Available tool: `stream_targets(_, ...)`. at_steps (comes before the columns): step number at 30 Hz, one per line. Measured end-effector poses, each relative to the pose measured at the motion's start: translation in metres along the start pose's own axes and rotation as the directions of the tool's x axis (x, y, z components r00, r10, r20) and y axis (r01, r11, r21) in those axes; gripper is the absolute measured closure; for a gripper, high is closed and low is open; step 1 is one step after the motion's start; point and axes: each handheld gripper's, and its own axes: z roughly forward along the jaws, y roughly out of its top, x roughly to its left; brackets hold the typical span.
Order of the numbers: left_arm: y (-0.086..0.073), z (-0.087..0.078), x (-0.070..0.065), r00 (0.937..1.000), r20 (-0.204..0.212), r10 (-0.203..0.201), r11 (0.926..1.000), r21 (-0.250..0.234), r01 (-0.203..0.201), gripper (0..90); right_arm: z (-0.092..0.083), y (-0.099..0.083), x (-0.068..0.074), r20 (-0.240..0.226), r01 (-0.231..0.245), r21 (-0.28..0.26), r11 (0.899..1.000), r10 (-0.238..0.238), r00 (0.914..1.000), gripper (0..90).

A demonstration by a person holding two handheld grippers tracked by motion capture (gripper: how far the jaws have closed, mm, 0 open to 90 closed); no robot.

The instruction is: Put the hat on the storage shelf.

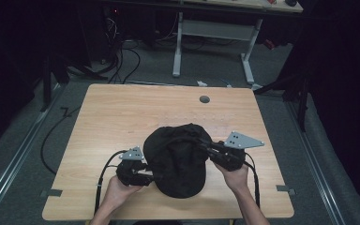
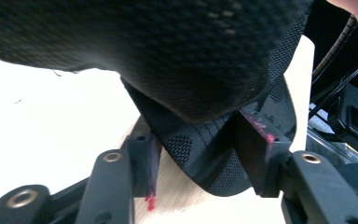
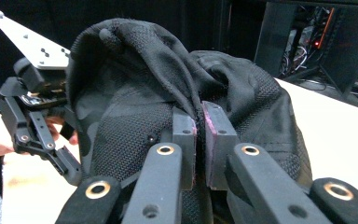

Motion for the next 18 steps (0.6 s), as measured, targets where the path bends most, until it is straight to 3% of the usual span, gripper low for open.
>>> stream_targets(10,0.0006,-0.0056,-0.0018,0.9988,0.049,0.004,1.0,-0.009,-0.003,70.1,0.0008,-0.0004,-0.002,0.028,0.002,0.002,1.0,-0.002,0.9996,84.0)
stream_targets(18,0.0046,-0.0096,-0.0079,0.9916,0.126,0.026,0.9995,-0.021,-0.023,83.2,-0.0003,-0.0002,-0.0059,0.04,-0.016,-0.016,1.0,0.017,0.9991,80.4)
